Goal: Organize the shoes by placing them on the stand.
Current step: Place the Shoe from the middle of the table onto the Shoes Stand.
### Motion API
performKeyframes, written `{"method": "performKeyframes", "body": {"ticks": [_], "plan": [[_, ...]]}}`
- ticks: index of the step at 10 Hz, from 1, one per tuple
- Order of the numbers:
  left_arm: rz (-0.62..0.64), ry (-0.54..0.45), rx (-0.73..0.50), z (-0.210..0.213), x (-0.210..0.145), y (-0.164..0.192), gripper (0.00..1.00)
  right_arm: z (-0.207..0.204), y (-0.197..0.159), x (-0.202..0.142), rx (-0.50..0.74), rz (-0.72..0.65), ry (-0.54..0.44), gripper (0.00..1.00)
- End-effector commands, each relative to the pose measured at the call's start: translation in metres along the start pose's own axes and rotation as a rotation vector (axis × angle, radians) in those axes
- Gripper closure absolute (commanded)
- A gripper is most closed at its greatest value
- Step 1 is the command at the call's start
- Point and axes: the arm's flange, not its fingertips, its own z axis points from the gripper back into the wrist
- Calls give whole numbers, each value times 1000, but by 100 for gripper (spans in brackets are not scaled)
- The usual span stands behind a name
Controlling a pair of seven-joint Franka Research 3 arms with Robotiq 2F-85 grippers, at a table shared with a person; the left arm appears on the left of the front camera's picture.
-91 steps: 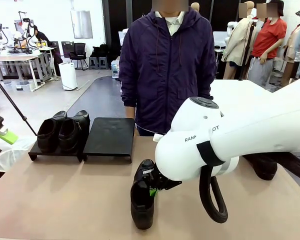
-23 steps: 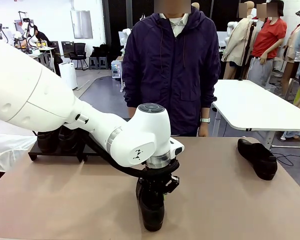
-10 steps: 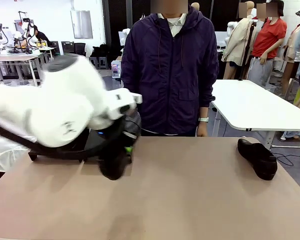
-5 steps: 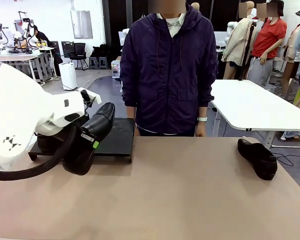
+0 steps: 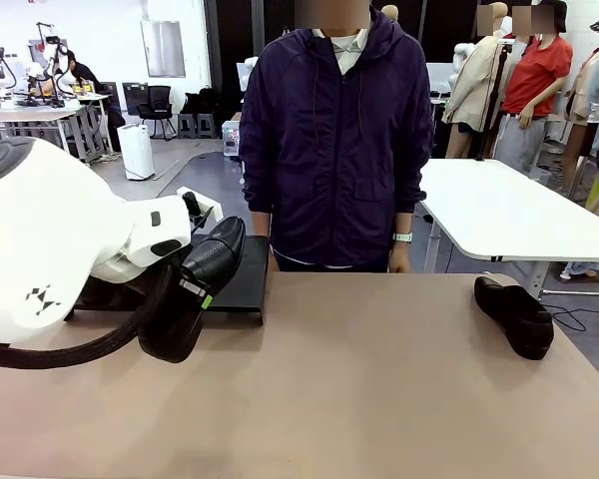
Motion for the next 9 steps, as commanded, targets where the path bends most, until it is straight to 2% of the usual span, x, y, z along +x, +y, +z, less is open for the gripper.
{"method": "performKeyframes", "body": {"ticks": [1,3,4,7,9], "plan": [[-52,-63,-90,-9,35,34,100,4,2,2,17,22,0,0],[-58,-16,-137,-32,81,68,100,4,2,2,17,22,0,0],[-1,-15,-113,-44,95,85,100,4,2,2,17,22,0,0],[-7,15,5,-80,126,138,100,4,2,2,17,22,0,0],[8,46,16,-108,135,178,100,4,2,2,17,22,0,0]]}}
